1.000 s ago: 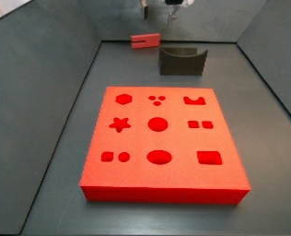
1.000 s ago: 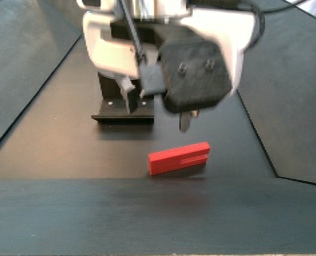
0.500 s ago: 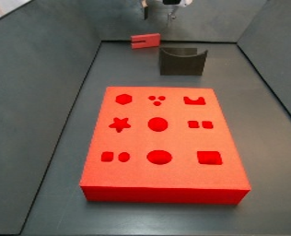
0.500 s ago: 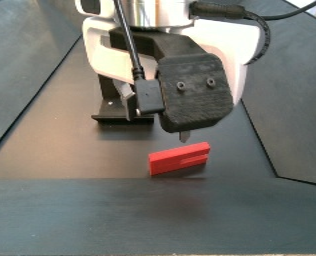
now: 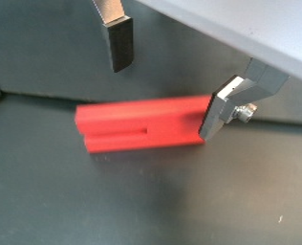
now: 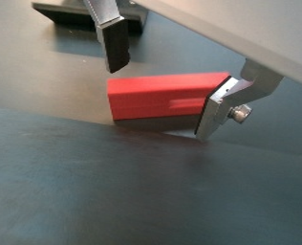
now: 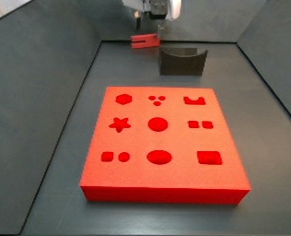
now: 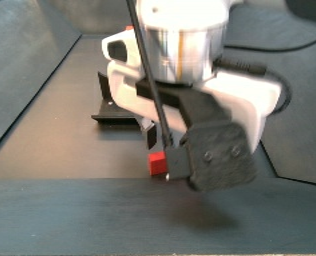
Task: Pick up the double-square object. Move up. Rotate the double-square object. Place the double-square object on the fixture. Regrasp the double-square object. Move to above the board. Insert the double-square object.
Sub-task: Pick up the double-square object.
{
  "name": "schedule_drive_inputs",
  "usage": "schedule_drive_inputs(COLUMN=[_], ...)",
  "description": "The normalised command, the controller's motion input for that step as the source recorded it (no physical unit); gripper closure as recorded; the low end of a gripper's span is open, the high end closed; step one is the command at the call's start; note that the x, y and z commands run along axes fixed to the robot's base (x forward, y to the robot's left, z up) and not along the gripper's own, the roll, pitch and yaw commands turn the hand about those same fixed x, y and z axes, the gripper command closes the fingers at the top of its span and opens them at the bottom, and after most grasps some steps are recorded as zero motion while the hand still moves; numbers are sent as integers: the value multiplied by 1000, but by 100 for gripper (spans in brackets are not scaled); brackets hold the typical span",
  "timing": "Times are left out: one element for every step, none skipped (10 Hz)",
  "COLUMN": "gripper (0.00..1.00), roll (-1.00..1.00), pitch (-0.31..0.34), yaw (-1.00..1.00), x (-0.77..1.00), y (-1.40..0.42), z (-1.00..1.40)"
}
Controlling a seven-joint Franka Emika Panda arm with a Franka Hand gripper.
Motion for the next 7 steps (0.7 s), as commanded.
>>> schedule_drive_inputs(gripper=[0, 0, 0, 0, 0, 0, 100], roll=[-131, -134, -131, -80, 0, 0, 0], pitch=[-121, -124, -124, -27, 0, 0, 0], yaw=[-329, -354, -380, -94, 0, 0, 0], x=[240, 257, 234, 0, -20, 0, 0], y=[-143, -177, -186, 106, 0, 0, 0], z=[-814, -809, -809, 0, 0, 0, 0])
